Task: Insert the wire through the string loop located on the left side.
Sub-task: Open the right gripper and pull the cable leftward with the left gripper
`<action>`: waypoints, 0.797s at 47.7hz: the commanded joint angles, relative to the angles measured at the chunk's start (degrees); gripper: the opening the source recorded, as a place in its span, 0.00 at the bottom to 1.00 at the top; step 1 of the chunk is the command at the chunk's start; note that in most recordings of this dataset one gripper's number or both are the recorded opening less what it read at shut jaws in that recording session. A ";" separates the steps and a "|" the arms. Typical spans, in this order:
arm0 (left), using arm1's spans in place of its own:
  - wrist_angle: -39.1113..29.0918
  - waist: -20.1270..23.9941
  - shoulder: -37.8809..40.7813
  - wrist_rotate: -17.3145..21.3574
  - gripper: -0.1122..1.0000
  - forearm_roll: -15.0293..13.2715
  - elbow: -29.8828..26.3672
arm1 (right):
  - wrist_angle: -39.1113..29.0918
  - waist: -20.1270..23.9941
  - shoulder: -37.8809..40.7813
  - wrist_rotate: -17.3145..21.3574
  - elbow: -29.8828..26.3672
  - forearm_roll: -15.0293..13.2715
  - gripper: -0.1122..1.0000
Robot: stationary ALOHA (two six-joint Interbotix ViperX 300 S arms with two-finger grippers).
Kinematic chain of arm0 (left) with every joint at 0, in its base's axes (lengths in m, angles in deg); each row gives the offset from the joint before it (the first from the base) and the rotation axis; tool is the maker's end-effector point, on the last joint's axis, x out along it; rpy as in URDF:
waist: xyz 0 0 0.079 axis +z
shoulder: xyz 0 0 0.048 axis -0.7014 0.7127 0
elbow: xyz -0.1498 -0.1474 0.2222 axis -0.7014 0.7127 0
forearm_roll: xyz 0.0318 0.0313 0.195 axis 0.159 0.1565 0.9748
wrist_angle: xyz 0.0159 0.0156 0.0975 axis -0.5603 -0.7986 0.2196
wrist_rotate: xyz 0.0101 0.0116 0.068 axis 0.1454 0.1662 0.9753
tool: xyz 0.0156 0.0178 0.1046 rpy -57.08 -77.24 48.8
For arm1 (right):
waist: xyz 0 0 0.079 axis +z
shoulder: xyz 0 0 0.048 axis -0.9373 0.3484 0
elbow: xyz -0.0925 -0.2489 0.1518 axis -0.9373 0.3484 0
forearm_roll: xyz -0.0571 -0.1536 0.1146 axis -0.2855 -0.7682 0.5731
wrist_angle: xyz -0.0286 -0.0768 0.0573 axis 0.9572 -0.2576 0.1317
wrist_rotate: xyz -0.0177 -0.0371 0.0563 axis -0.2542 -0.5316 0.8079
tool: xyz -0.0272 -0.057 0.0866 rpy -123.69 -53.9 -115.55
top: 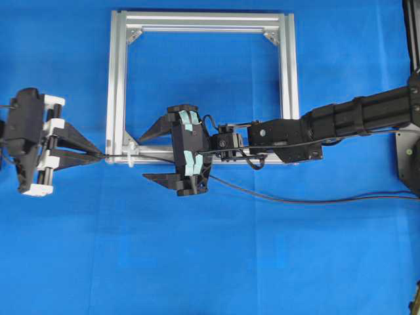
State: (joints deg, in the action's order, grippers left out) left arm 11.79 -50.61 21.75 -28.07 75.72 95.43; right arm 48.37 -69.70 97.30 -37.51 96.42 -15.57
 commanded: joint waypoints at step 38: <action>-37.44 2.02 -39.37 -3.87 0.17 0.26 -3.43 | 0.44 0.18 -3.16 0.00 -0.62 0.18 0.94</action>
State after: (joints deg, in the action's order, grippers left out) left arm -24.07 -49.29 -16.65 -32.20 75.81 94.11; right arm 48.37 -69.70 97.30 -37.51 96.42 -15.49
